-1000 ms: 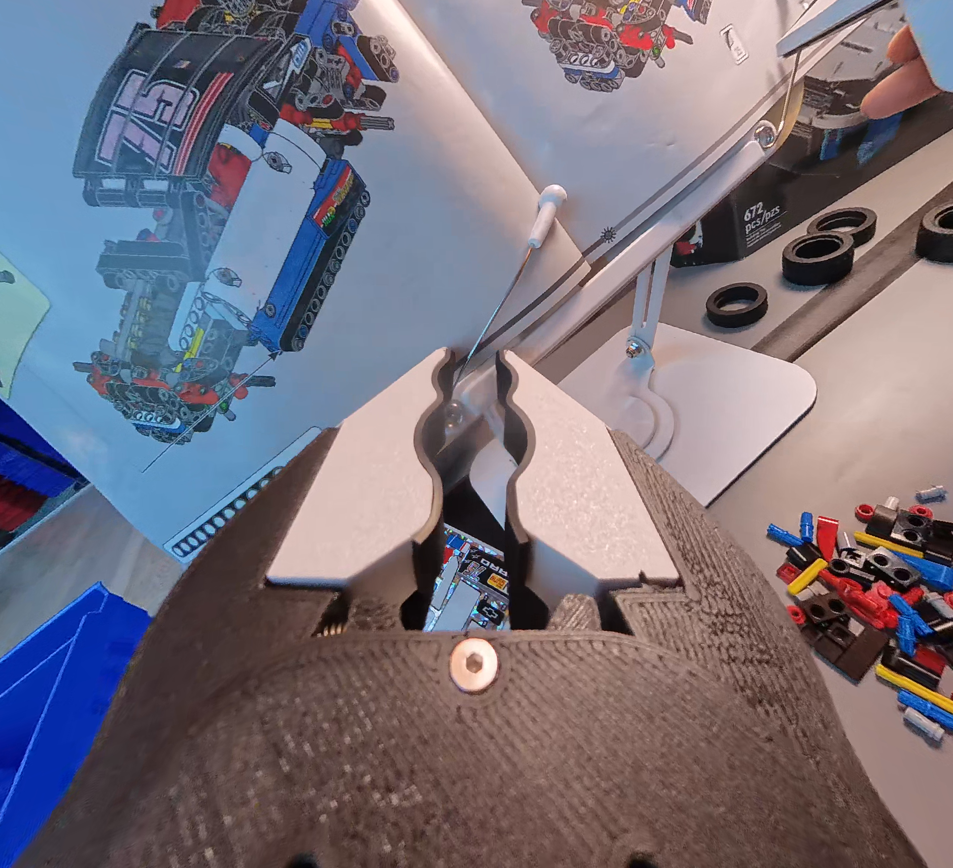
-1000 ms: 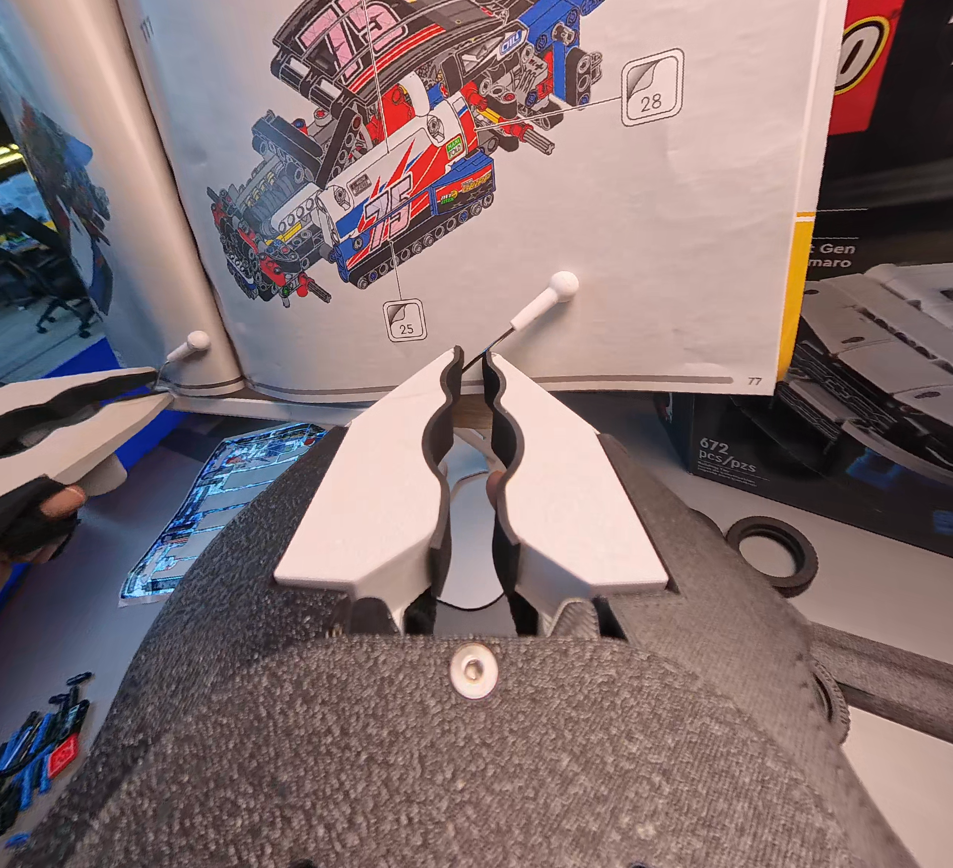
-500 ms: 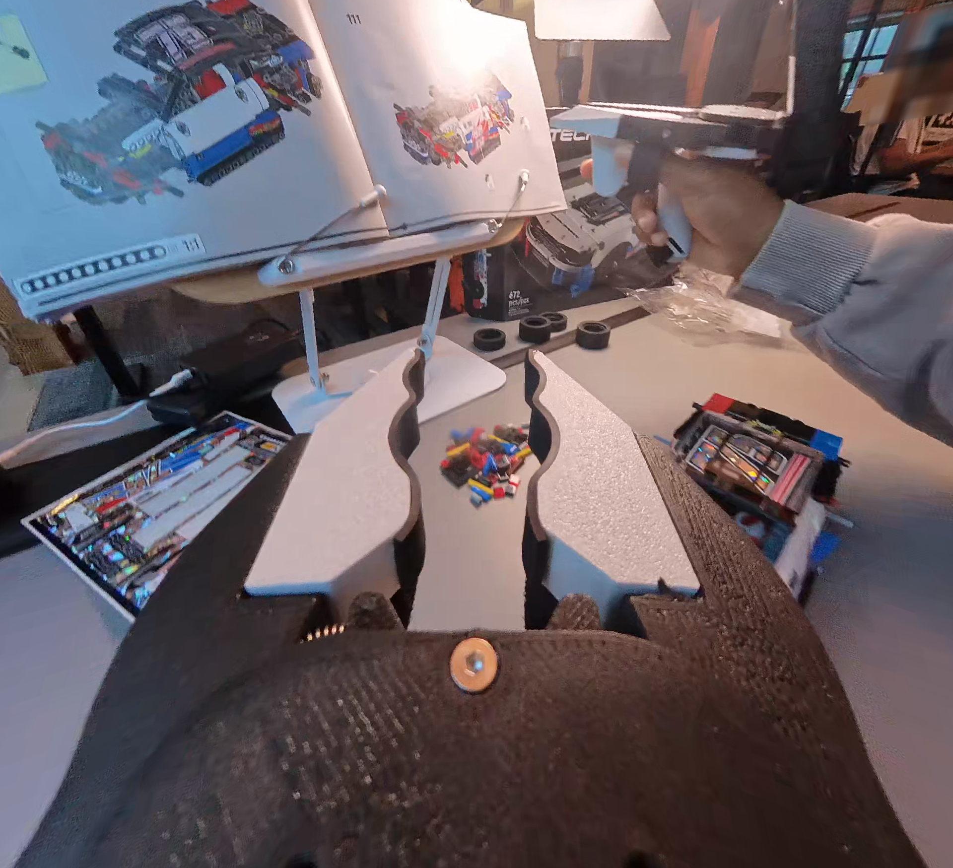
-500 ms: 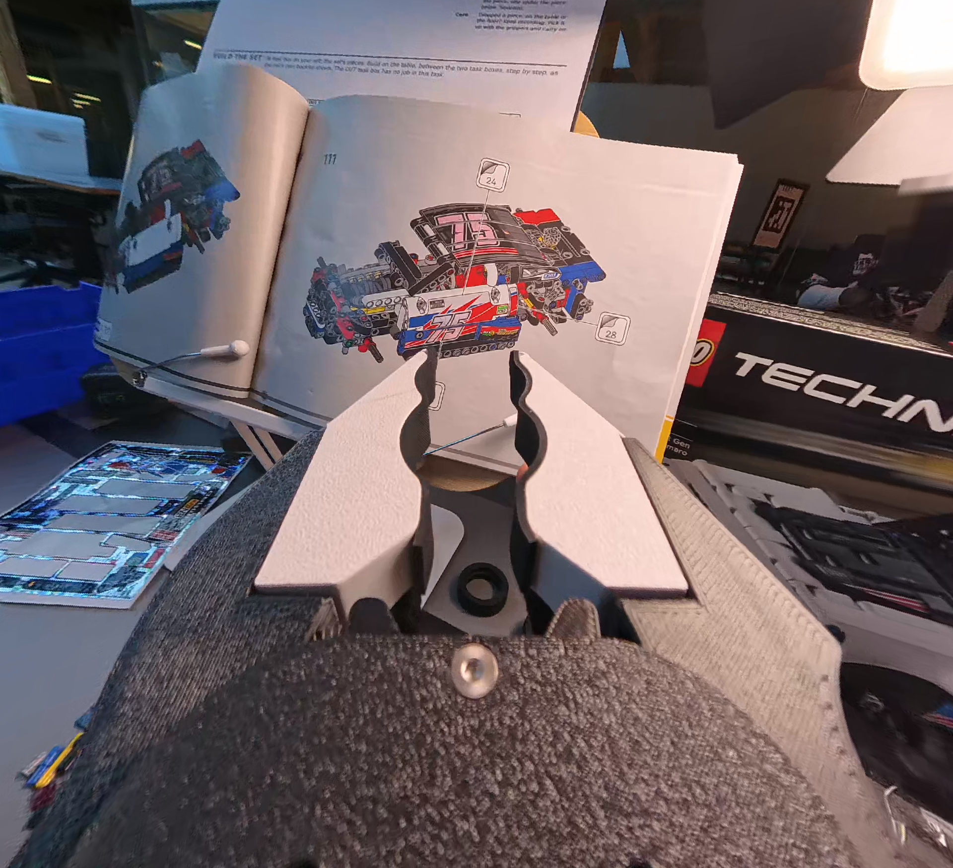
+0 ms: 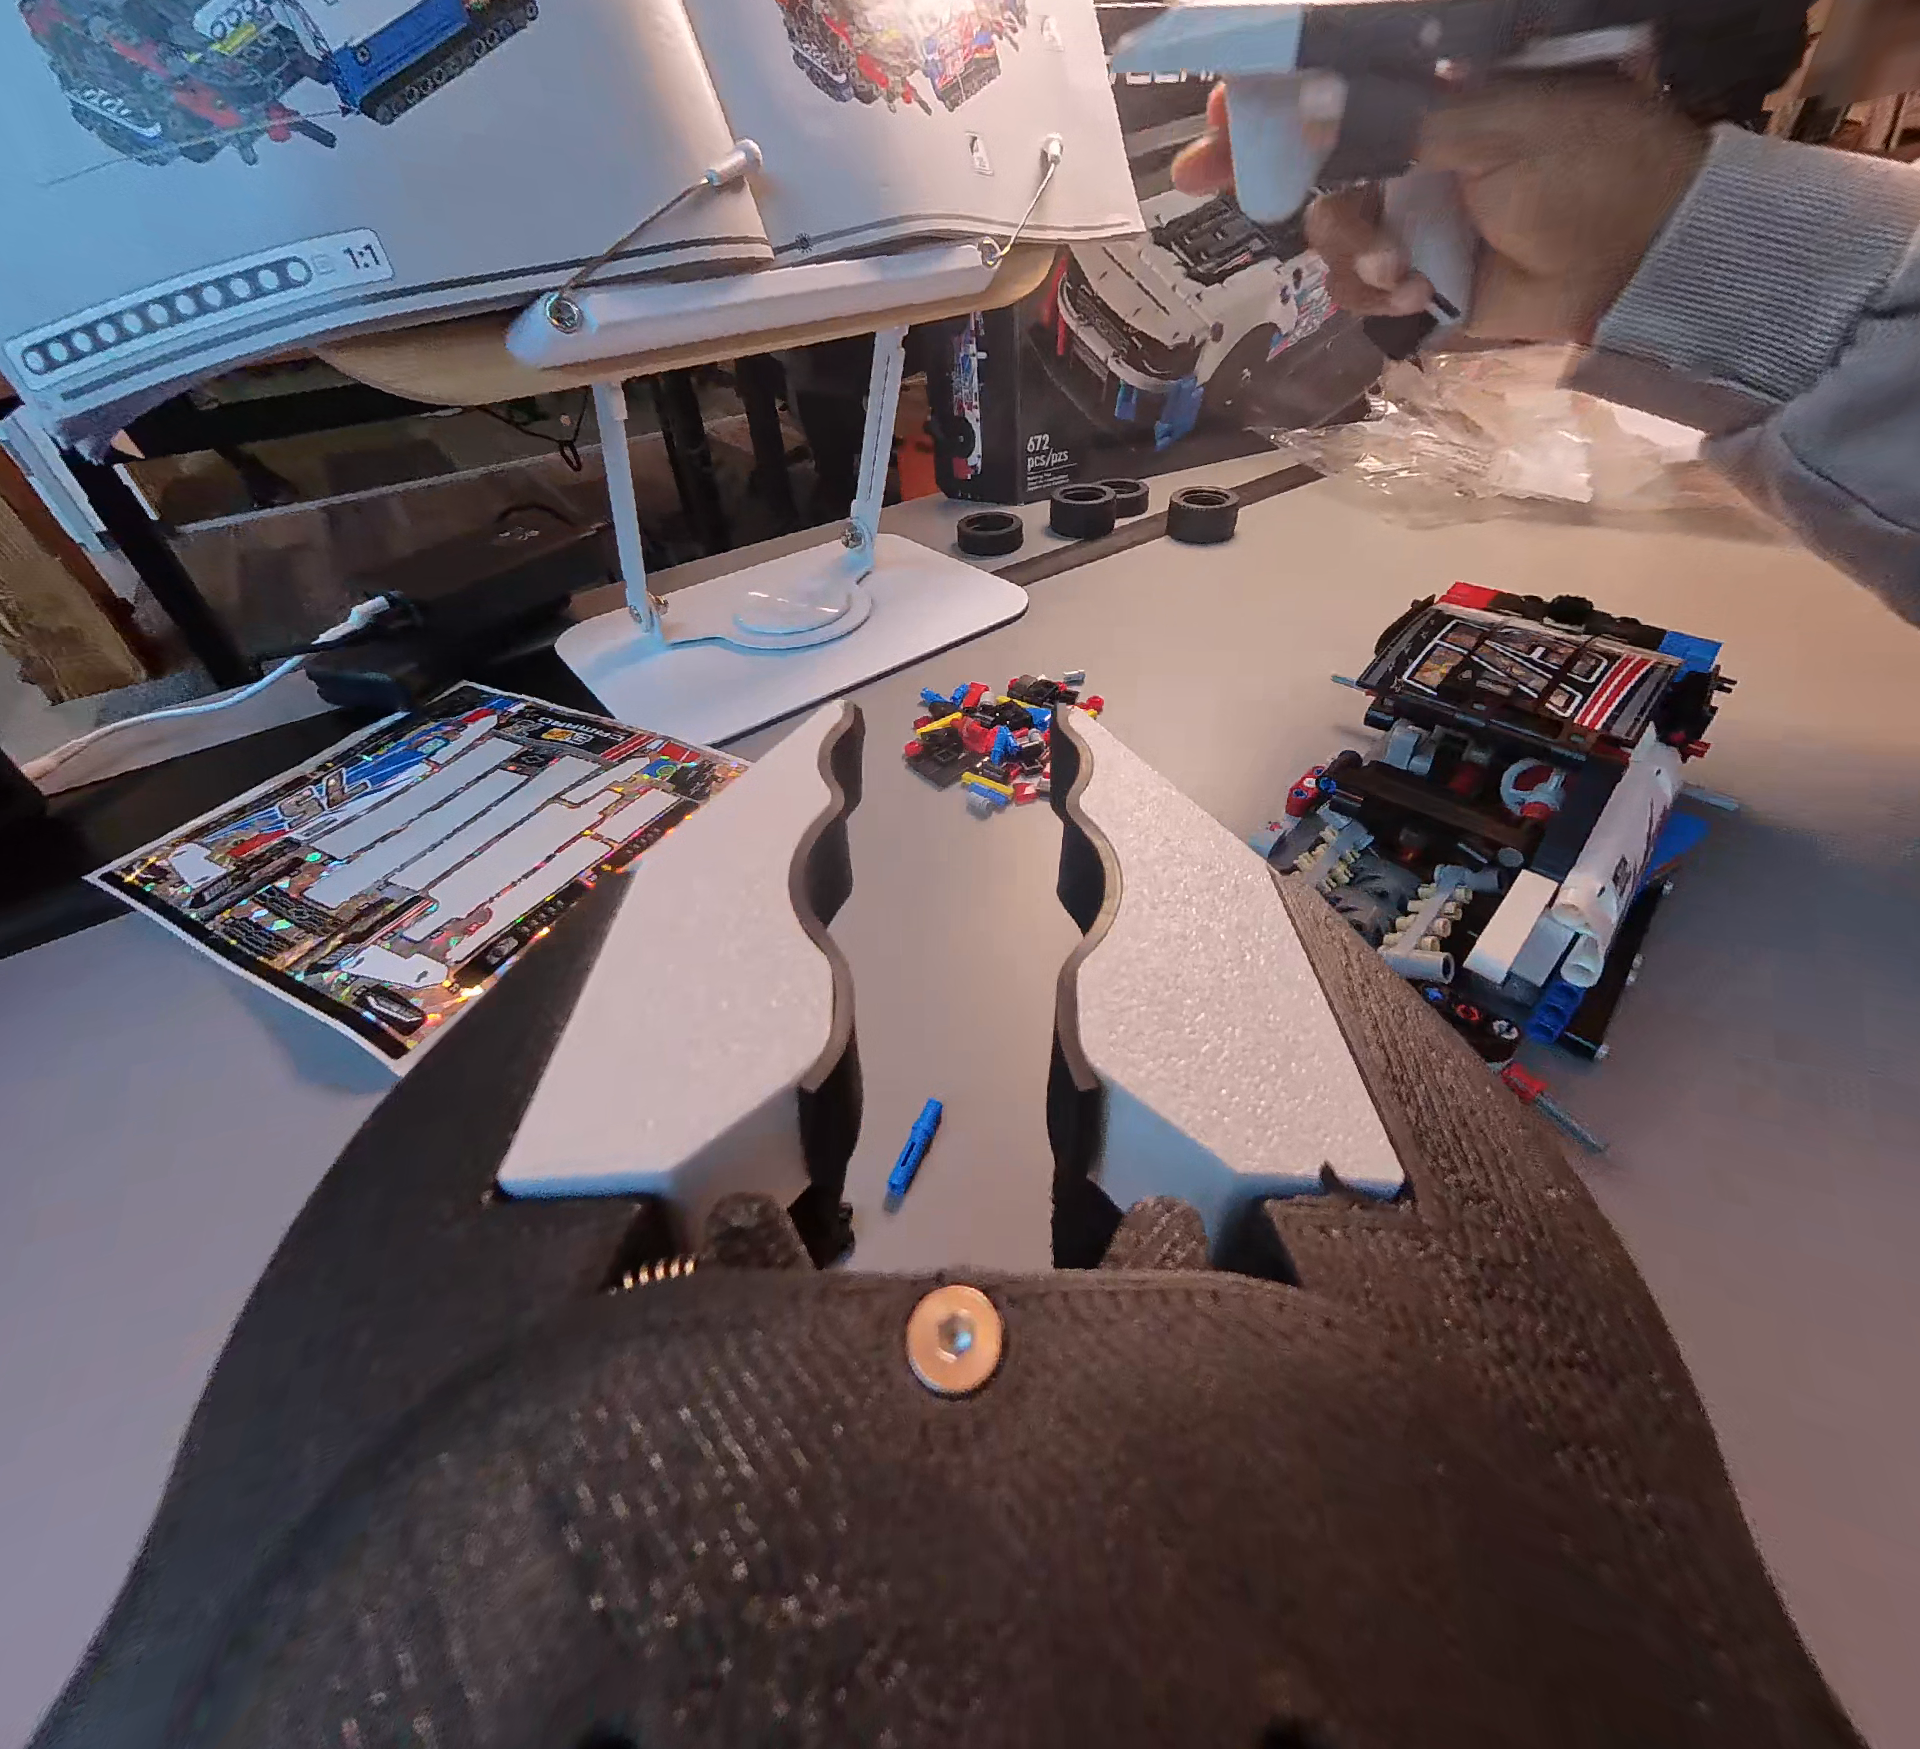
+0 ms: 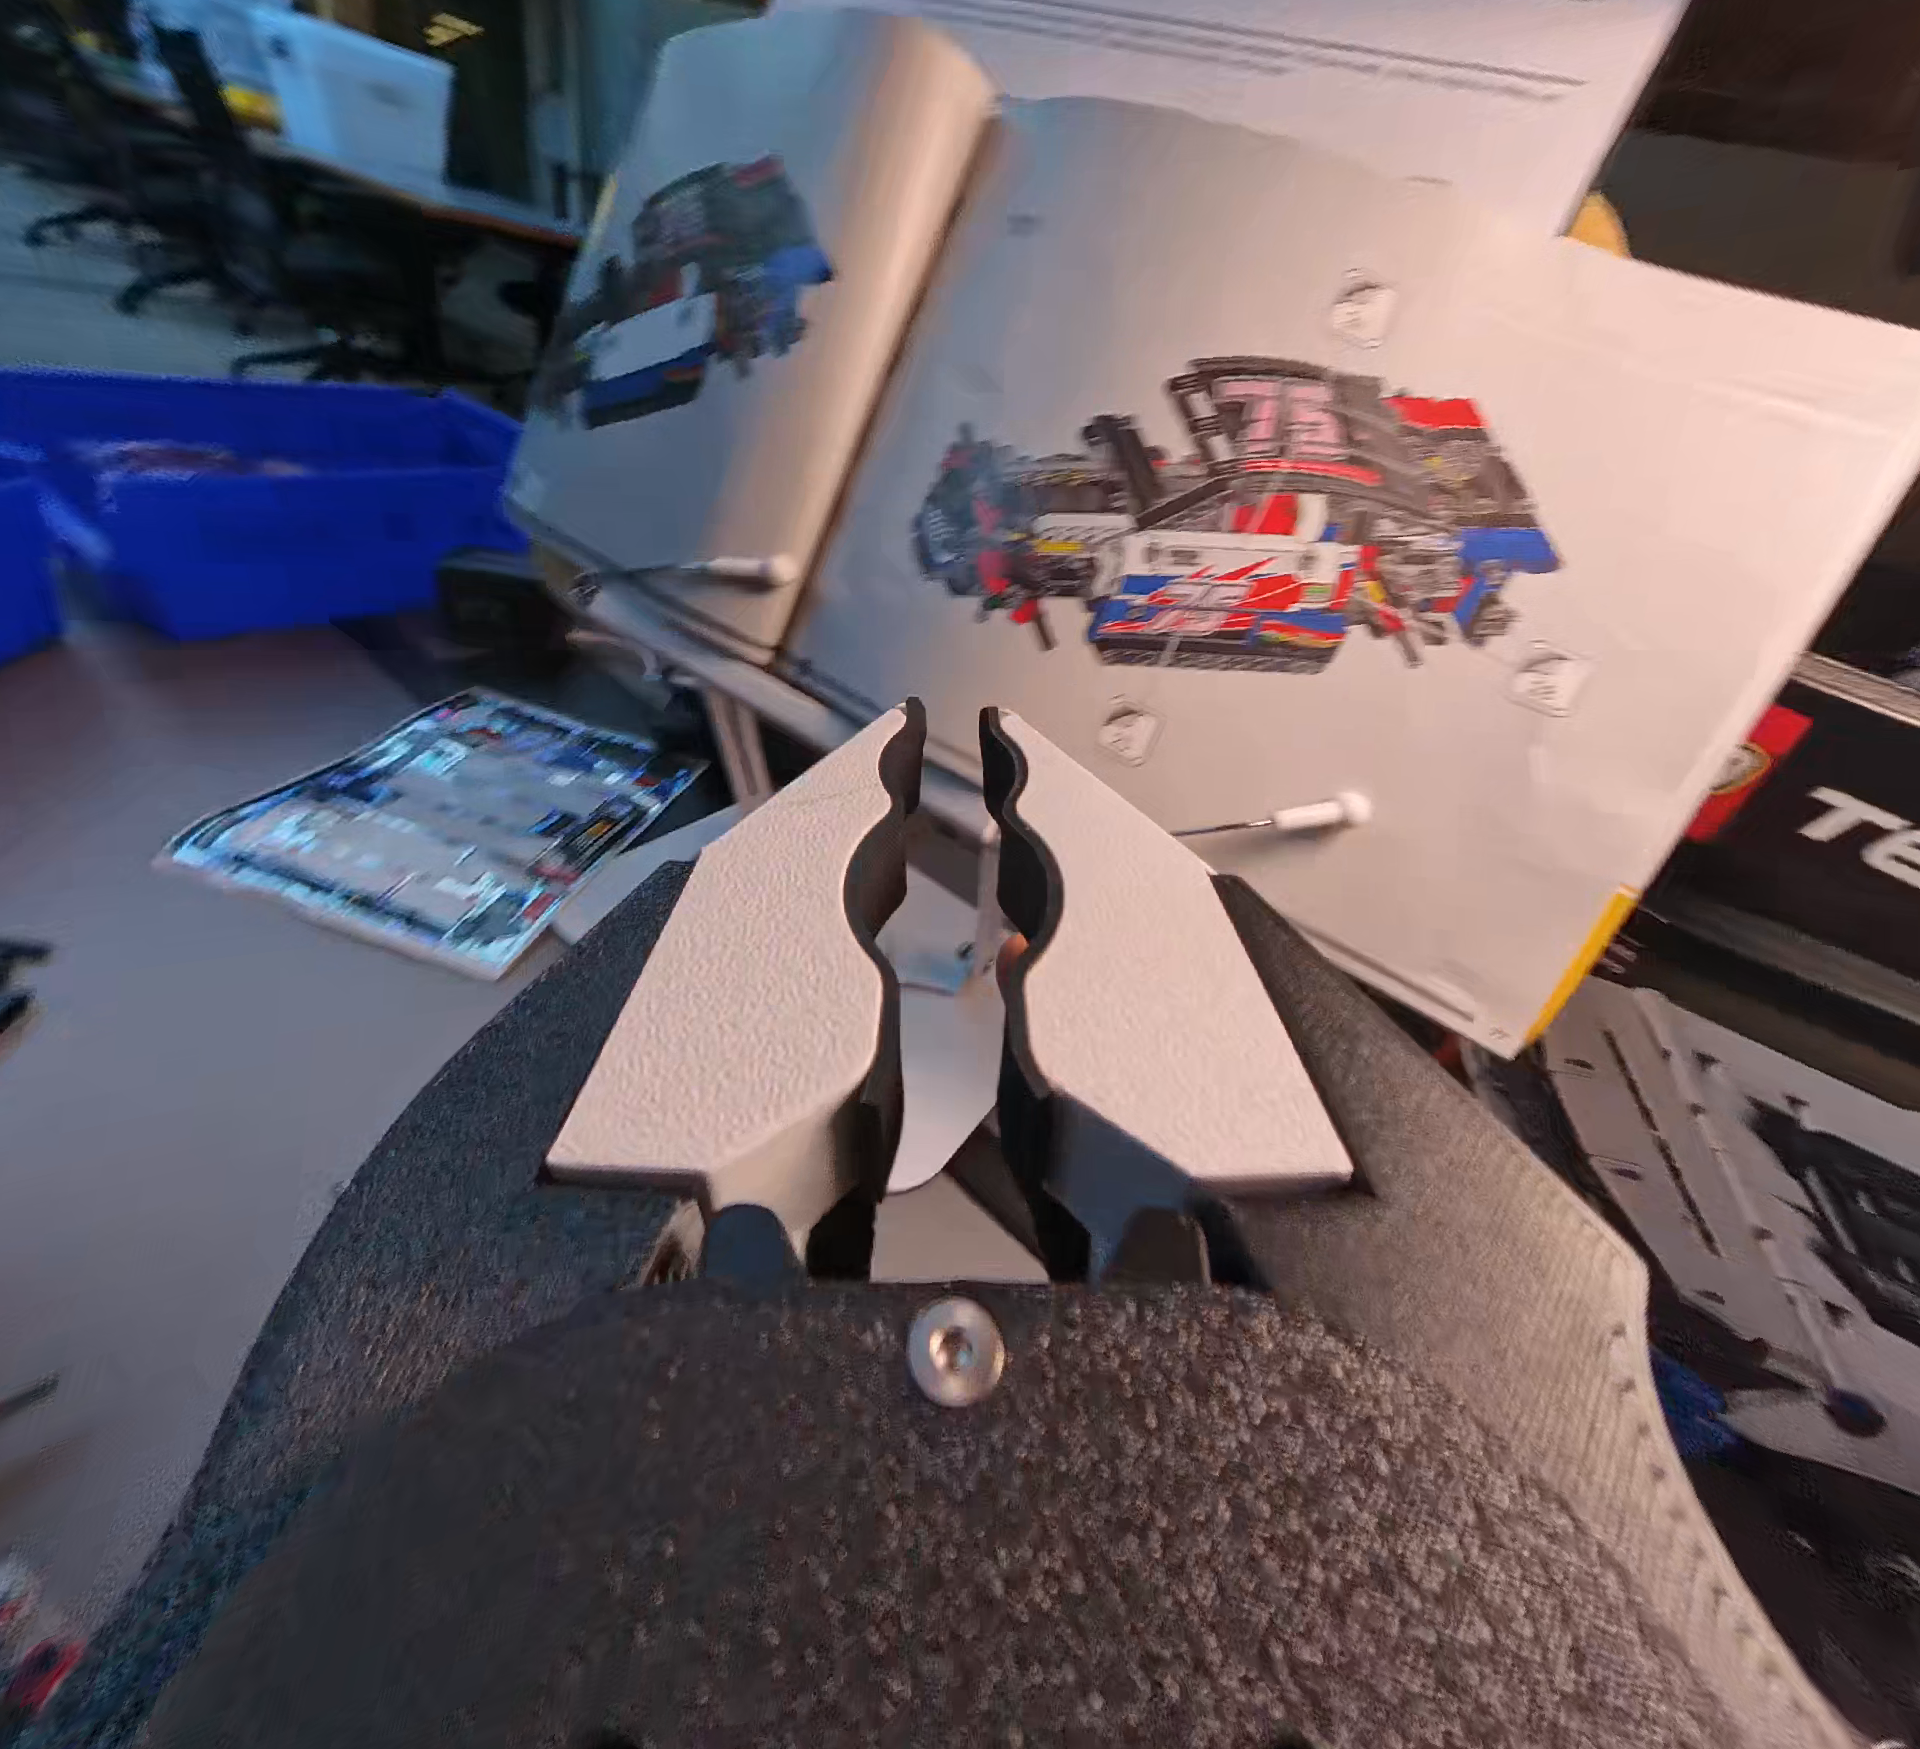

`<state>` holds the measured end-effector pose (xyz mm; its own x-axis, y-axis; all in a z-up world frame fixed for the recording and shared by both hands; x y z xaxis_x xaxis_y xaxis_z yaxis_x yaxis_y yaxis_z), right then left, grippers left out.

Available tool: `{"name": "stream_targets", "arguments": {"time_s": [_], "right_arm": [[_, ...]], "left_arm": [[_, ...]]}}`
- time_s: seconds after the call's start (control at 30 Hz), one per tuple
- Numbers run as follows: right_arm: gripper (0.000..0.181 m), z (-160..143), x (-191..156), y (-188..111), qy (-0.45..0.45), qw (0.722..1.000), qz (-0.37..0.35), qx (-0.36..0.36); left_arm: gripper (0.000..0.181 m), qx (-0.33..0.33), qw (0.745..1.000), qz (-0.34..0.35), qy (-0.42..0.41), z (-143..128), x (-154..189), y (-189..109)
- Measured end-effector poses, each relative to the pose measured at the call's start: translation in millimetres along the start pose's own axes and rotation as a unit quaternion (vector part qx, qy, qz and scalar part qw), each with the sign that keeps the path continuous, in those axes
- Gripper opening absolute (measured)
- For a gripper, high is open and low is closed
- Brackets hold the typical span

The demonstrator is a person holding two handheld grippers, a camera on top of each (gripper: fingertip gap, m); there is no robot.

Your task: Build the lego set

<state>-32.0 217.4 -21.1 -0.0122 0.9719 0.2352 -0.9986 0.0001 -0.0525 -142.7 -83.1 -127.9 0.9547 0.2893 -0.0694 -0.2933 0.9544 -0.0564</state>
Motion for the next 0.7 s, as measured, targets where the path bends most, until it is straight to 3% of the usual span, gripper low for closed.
{"name": "stream_targets", "arguments": {"time_s": [0.1,0.27,0.43,0.6,0.7], "right_arm": [[0.009,-14.1,-39.5,-27.3,-0.015,0.998,0.049,-0.027],[0.01,-26.6,-106.7,-97.4,0.039,0.997,0.067,0.01],[0.01,-51.0,-163.9,-144.5,0.086,0.992,0.093,0.015],[0.008,-56.9,-166.5,-158.2,0.09,0.991,0.087,0.04],[0.008,-54.1,-164.2,-165.5,0.1,0.989,0.087,0.059]], "left_arm": [[0.032,0.01,1.0,0.013,0.004,7.5,-6.2,-3.3],[0.034,-0.036,0.995,0.052,0.078,-0.9,-19.1,5.8],[0.04,-0.236,0.962,0.013,0.139,-10.9,-34.8,55.4],[0.057,-0.393,0.898,-0.005,0.2,-34.2,-71.9,128.1],[0.052,-0.448,0.87,-0.042,0.2,-49.4,-84.5,145.6]]}}
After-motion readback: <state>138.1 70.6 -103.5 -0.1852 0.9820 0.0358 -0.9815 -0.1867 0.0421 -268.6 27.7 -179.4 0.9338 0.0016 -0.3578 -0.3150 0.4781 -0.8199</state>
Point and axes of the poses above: each gripper's, where its closed fingertips meet, y out along the fingers, z out of its top, x = y × z across the jaws, the point moved 7 cm from there along -y, back along the fingers, and after that the axes turned 15 degrees about z, right-handed, at the moved point
